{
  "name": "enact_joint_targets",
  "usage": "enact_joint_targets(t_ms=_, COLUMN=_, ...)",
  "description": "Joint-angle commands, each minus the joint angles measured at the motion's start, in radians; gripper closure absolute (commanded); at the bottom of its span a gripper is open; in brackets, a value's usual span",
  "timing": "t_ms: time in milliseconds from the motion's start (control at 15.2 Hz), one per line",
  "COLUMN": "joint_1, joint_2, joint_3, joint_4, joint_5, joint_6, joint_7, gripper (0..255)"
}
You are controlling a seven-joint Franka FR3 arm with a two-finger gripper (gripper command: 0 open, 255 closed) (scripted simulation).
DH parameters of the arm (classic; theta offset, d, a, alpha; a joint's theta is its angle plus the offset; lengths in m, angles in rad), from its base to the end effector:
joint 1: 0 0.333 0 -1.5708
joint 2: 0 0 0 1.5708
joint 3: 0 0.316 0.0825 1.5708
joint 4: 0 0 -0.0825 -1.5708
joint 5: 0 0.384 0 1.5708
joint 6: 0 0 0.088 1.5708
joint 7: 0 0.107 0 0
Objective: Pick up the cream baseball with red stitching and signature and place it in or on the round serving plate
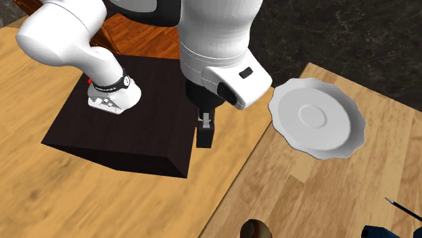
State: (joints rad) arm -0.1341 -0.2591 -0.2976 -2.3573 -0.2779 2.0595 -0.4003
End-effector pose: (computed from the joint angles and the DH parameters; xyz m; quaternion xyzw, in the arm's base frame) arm 0.4090 -0.2072 0.4227 0.9946 0.0580 -0.0535 0.0676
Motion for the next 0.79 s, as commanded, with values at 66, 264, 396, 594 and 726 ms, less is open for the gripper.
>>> enact_joint_targets(t_ms=66, joint_1=-0.014, joint_2=0.100, joint_3=-0.033, joint_4=0.055, joint_5=-0.006, joint_6=0.076, joint_7=-0.039, gripper=0)
enact_joint_targets(t_ms=264, joint_1=-0.029, joint_2=0.197, joint_3=-0.059, joint_4=0.121, joint_5=0.001, joint_6=0.138, joint_7=-0.081, gripper=0)
enact_joint_targets(t_ms=396, joint_1=-0.040, joint_2=0.263, joint_3=-0.075, joint_4=0.170, joint_5=0.013, joint_6=0.175, joint_7=-0.111, gripper=0)
enact_joint_targets(t_ms=594, joint_1=-0.062, joint_2=0.362, joint_3=-0.091, joint_4=0.251, joint_5=0.039, joint_6=0.222, joint_7=-0.158, gripper=0)
enact_joint_targets(t_ms=726, joint_1=-0.079, joint_2=0.429, joint_3=-0.097, joint_4=0.311, joint_5=0.061, joint_6=0.248, joint_7=-0.189, gripper=0)
